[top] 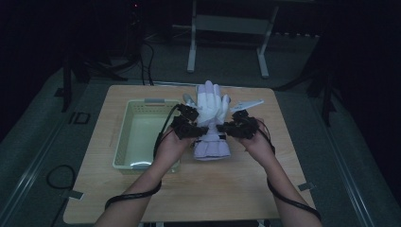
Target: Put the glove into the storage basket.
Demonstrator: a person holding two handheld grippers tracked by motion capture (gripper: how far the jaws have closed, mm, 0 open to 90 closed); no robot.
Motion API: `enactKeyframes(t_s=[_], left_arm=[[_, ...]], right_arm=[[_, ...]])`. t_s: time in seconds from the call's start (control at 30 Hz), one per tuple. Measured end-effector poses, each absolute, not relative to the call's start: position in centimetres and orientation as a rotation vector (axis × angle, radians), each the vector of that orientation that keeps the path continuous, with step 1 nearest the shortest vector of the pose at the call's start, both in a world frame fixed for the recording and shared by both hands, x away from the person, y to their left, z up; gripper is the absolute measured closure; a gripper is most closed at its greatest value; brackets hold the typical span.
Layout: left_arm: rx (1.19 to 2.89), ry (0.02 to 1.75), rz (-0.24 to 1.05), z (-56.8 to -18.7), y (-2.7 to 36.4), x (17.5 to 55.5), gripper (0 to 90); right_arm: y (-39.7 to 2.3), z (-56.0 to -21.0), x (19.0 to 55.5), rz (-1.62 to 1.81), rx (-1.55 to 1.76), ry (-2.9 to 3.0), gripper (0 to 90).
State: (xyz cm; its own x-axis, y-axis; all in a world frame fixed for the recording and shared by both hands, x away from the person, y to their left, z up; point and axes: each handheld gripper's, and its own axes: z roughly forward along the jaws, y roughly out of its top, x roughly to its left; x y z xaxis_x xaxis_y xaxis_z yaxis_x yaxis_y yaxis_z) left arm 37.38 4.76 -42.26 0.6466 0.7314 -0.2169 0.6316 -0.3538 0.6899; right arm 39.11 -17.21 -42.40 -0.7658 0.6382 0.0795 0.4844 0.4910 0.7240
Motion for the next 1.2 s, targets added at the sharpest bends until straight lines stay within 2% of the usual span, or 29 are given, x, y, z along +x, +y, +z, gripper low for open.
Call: enactKeyframes(t_s=[0.43,0.87,1.0,1.2], left_arm=[[2.095,1.104,0.218,-41.2,11.9,36.8,69.6],[2.102,1.151,0.222,-42.8,19.5,37.0,69.5],[2.081,1.161,0.193,-43.8,21.0,37.4,69.3],[2.104,1.184,0.171,-46.0,21.2,38.1,69.3]], right_arm=[[-9.7,-41.5,39.4,1.152,0.901,2.559,81.9],[-1.6,-43.0,40.4,1.124,0.864,2.628,81.9],[0.0,-43.6,40.5,1.12,0.869,2.622,81.8],[0.8,-45.8,41.1,1.086,0.904,2.645,81.8]])
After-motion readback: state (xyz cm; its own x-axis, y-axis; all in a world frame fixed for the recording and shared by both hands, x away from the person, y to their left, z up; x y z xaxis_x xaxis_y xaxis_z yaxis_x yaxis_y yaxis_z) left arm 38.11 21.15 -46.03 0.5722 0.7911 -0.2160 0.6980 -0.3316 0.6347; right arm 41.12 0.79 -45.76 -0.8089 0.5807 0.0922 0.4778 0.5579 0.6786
